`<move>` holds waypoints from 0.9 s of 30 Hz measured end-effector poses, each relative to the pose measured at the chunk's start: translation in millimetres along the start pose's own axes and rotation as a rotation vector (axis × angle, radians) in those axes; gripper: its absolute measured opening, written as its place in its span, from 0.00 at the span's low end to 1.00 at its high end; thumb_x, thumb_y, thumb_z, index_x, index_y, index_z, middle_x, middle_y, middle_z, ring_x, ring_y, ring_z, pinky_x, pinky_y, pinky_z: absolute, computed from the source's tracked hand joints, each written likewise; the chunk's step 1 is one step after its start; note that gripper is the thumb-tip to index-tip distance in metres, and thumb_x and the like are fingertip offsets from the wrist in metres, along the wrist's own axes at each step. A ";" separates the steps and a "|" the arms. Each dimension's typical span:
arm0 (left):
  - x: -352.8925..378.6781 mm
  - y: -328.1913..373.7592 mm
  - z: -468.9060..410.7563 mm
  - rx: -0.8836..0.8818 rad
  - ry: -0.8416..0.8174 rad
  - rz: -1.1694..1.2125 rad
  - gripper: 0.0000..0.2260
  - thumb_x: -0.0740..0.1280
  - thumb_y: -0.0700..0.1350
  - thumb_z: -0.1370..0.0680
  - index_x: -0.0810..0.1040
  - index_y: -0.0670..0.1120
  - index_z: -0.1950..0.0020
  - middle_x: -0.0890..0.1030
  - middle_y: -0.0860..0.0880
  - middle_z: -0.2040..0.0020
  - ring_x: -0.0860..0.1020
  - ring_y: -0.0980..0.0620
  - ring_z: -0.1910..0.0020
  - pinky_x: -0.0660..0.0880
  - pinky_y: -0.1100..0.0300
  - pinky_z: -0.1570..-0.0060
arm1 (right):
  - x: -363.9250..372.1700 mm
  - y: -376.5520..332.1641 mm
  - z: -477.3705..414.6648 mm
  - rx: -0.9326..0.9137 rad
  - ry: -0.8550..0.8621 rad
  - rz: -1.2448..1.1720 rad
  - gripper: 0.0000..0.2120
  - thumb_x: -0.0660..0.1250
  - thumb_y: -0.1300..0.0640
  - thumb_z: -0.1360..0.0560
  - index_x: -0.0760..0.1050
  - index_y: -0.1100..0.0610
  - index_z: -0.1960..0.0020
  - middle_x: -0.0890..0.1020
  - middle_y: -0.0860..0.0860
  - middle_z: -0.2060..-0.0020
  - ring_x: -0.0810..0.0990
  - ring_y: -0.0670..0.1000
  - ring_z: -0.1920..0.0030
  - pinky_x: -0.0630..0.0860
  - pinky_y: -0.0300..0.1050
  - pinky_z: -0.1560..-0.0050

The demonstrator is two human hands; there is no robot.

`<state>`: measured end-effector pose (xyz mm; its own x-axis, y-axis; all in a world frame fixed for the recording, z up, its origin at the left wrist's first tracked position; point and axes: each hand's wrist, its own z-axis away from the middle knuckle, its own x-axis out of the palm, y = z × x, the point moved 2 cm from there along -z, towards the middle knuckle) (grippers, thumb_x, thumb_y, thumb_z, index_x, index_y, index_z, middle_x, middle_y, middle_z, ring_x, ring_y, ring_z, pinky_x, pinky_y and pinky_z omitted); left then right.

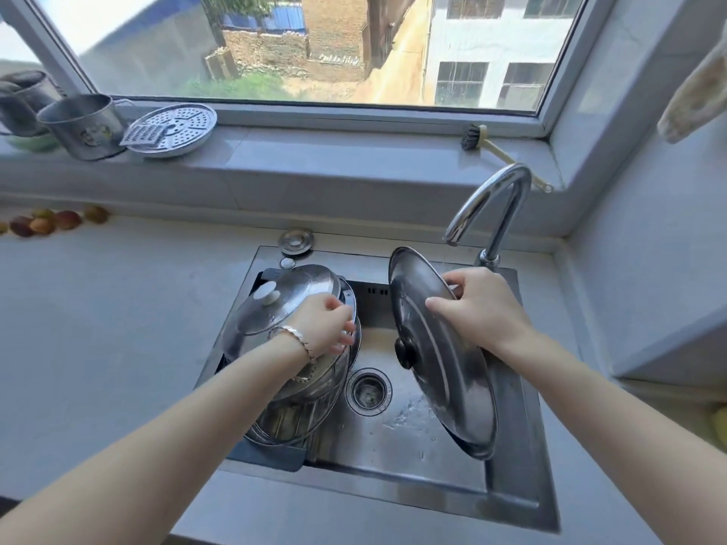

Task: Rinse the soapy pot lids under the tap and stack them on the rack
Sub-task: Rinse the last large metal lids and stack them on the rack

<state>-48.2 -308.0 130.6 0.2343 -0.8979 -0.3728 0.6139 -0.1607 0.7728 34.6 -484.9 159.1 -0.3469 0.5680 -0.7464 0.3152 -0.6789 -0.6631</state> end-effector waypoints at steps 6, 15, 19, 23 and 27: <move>-8.1 -24.9 9.9 -0.008 0.065 0.081 0.07 0.58 0.39 0.21 0.69 0.43 0.59 0.79 0.45 0.61 0.77 0.49 0.65 0.74 0.59 0.66 | 7.4 -4.1 5.9 0.010 -0.018 0.087 0.05 0.68 0.57 0.30 0.81 0.58 0.58 0.81 0.53 0.67 0.77 0.55 0.61 0.71 0.44 0.62; -51.3 -41.0 14.1 0.056 0.182 0.170 0.06 0.59 0.38 0.21 0.71 0.44 0.58 0.80 0.45 0.59 0.80 0.51 0.64 0.77 0.58 0.64 | -43.0 -91.3 14.9 -0.154 0.172 -0.167 0.06 0.70 0.60 0.31 0.82 0.51 0.55 0.84 0.47 0.67 0.82 0.48 0.67 0.80 0.42 0.63; -84.5 -60.5 8.2 0.063 0.251 0.211 0.05 0.60 0.41 0.21 0.73 0.45 0.56 0.78 0.46 0.55 0.79 0.50 0.59 0.79 0.49 0.55 | -38.1 -124.9 15.5 -0.176 0.222 -0.494 0.09 0.73 0.61 0.31 0.79 0.47 0.59 0.82 0.43 0.72 0.81 0.42 0.73 0.77 0.37 0.74; -123.3 -94.5 -3.5 0.023 0.272 0.184 0.19 0.58 0.51 0.21 0.66 0.46 0.32 0.72 0.44 0.37 0.74 0.45 0.43 0.74 0.43 0.43 | 20.5 -128.7 -1.7 -0.021 0.244 -0.706 0.08 0.73 0.62 0.31 0.80 0.49 0.61 0.84 0.44 0.70 0.82 0.44 0.69 0.79 0.39 0.65; -146.5 -137.4 -16.4 -0.123 0.200 0.303 0.26 0.58 0.55 0.22 0.55 0.54 0.26 0.59 0.48 0.26 0.65 0.41 0.32 0.71 0.42 0.42 | 98.4 -121.5 -14.5 0.162 0.163 -0.867 0.05 0.72 0.64 0.30 0.81 0.55 0.57 0.84 0.48 0.69 0.82 0.47 0.69 0.81 0.42 0.64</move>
<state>-154.5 -147.7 70.7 0.5540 -0.7976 -0.2386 0.5773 0.1616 0.8004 -25.1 -339.8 165.4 -0.2713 0.9625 0.0063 -0.1317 -0.0306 -0.9908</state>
